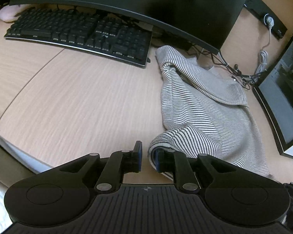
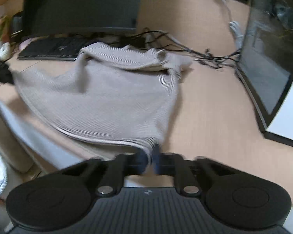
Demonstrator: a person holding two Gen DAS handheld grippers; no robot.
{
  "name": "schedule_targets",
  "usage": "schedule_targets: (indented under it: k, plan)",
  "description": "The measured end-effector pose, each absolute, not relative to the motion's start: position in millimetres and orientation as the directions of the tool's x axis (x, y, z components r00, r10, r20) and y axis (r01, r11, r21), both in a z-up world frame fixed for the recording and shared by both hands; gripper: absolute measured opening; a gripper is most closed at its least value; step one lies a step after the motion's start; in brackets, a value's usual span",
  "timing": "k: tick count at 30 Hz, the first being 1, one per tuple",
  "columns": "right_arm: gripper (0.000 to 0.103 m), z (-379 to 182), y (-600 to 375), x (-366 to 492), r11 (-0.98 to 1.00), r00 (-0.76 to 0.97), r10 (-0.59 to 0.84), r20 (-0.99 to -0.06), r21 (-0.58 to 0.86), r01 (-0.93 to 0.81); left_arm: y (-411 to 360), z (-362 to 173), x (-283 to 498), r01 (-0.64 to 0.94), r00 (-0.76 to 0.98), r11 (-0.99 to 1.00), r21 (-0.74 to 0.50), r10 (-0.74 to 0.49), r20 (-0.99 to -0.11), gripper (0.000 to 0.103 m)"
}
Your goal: Fold clothes
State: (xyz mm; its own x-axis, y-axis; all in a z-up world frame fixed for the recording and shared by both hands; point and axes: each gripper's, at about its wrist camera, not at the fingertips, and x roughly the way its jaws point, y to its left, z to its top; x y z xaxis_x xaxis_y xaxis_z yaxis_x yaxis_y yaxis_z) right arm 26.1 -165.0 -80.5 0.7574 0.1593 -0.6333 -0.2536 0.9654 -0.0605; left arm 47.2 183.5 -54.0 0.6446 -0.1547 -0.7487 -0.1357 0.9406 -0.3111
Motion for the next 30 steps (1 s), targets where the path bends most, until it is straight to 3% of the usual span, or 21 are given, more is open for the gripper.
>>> schedule_targets:
  k: [4, 6, 8, 9, 11, 14, 18, 21, 24, 27, 30]
  plan:
    - [0.004, -46, -187, 22, 0.978, 0.813, 0.177, -0.555, 0.006, -0.208, 180, -42, 39, -0.105, 0.671, 0.94, -0.326, -0.175, -0.721, 0.015]
    - [0.004, -35, -193, 15, 0.973, 0.823, 0.193, -0.534, 0.0, -0.229, 182, -50, 33, -0.137, 0.647, 0.942, -0.305, -0.148, -0.748, 0.022]
    - [0.006, -40, -193, 11, 0.963, 0.803, 0.212, -0.557, -0.02, -0.268, 184, -58, 27, -0.169, 0.622, 0.944, -0.284, -0.121, -0.773, 0.041]
    - [0.009, -49, -193, 9, 0.96, 0.781, 0.211, -0.588, -0.025, -0.278, 185, -63, 23, -0.185, 0.609, 0.945, -0.272, -0.107, -0.786, 0.045]
    - [0.023, -65, -194, 3, 0.957, 0.741, 0.199, -0.641, -0.036, -0.288, 190, -78, 15, -0.231, 0.553, 0.948, -0.219, -0.057, -0.831, 0.056]
    - [0.027, -80, -202, -9, 0.96, 0.708, 0.165, -0.687, -0.054, -0.276, 205, -91, 3, -0.323, 0.482, 0.938, -0.128, 0.046, -0.875, 0.055]
    - [0.027, -62, -221, -5, 0.984, 0.754, 0.12, -0.645, -0.024, -0.178, 220, -71, -1, -0.366, 0.527, 0.916, -0.162, 0.061, -0.848, 0.056]
    - [0.027, -44, -222, 15, 0.986, 0.778, 0.159, -0.608, 0.052, -0.161, 193, -42, 25, -0.213, 0.624, 0.955, -0.206, -0.029, -0.781, 0.062]
    - [0.027, -49, -191, 43, 0.973, 0.755, 0.228, -0.615, 0.11, -0.204, 149, -27, 57, -0.019, 0.666, 0.974, -0.225, -0.155, -0.73, 0.074]
    - [0.027, -70, -158, 73, 0.967, 0.716, 0.247, -0.653, 0.114, -0.229, 100, -34, 88, 0.162, 0.666, 0.976, -0.145, -0.216, -0.714, 0.075]
    - [0.027, -92, -137, 90, 0.974, 0.69, 0.203, -0.695, 0.069, -0.217, 80, -56, 108, 0.244, 0.624, 0.965, -0.099, -0.234, -0.746, 0.075]
